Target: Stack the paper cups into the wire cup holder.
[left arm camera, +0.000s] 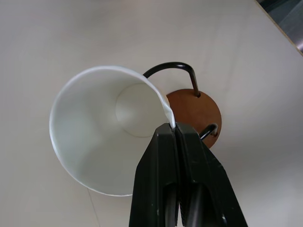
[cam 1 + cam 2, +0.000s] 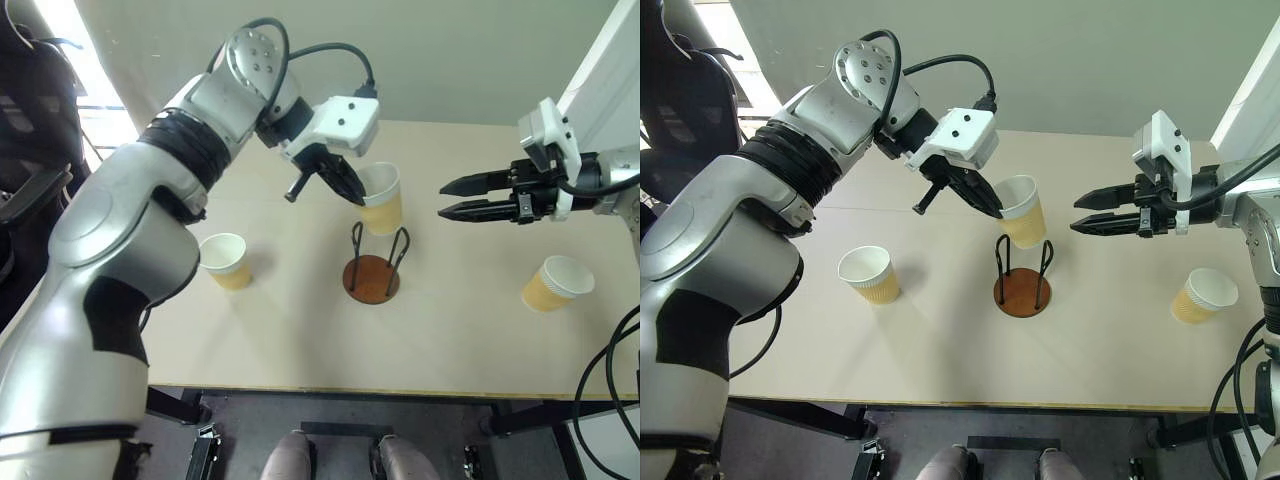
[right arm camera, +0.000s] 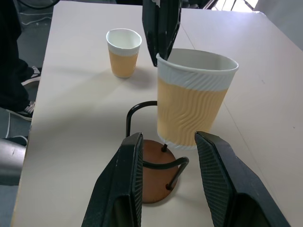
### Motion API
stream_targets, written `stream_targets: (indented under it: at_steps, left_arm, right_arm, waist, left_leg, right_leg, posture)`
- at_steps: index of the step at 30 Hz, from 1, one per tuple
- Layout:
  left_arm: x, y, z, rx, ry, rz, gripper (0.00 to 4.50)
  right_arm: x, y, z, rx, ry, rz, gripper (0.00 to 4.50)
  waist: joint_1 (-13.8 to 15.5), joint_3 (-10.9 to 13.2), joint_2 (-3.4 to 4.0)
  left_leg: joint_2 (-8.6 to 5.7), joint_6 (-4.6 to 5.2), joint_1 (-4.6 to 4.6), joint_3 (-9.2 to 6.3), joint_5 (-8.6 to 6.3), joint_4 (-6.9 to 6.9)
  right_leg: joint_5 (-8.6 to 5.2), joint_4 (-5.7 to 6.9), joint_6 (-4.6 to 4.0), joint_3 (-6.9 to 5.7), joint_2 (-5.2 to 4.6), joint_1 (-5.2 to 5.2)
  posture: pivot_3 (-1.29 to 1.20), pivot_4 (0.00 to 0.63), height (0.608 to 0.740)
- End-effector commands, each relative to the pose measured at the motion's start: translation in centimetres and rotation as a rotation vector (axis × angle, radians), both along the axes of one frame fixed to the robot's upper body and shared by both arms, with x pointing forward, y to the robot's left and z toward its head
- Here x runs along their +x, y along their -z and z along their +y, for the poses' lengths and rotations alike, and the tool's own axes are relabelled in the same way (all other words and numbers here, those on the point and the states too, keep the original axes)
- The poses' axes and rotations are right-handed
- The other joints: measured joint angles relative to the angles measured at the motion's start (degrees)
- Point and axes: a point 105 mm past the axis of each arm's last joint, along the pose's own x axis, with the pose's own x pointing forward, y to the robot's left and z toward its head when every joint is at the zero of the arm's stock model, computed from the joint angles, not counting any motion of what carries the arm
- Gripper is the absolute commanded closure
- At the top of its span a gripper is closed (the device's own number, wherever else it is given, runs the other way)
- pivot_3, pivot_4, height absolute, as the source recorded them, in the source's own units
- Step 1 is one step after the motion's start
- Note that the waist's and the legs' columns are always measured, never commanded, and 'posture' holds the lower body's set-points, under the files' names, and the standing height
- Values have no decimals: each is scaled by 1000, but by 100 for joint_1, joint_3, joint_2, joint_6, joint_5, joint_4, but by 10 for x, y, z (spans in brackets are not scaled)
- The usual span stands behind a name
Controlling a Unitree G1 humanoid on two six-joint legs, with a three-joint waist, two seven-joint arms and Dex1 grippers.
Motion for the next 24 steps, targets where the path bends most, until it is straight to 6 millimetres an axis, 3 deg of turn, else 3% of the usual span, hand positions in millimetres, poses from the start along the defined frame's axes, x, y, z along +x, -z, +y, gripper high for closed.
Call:
stream_targets:
  at_steps: [1,13,23,24]
  left_arm:
    - [-11,-11,-4,27,60,-7,4463]
    - [-13,10,2,106,80,31,4463]
    - [-13,16,1,113,93,39,4463]
    - [-12,17,2,124,97,32,4296]
  right_arm:
    - [-5,-14,-2,-14,-4,-60,2781]
    - [-4,-13,-1,-14,4,-67,2781]
    - [-3,-13,0,-11,5,-74,2781]
    - [-3,-13,0,-11,6,-75,2781]
  waist:
    - [-2,0,1]
    - [11,2,6]
    - [10,3,9]
    - [13,2,9]
  left_leg:
    - [-1,0,-1,1,0,0]
    - [-3,0,0,3,1,3]
    - [-1,0,-1,-1,1,1]
    - [-4,0,0,3,1,1]
  right_leg:
    - [0,-1,0,1,1,0]
    - [3,-10,5,-4,2,6]
    - [7,-28,10,-1,-3,15]
    - [7,-29,10,-5,2,14]
  posture:
    - [0,150,740]
    - [0,150,740]
    - [0,150,740]
    - [0,150,740]
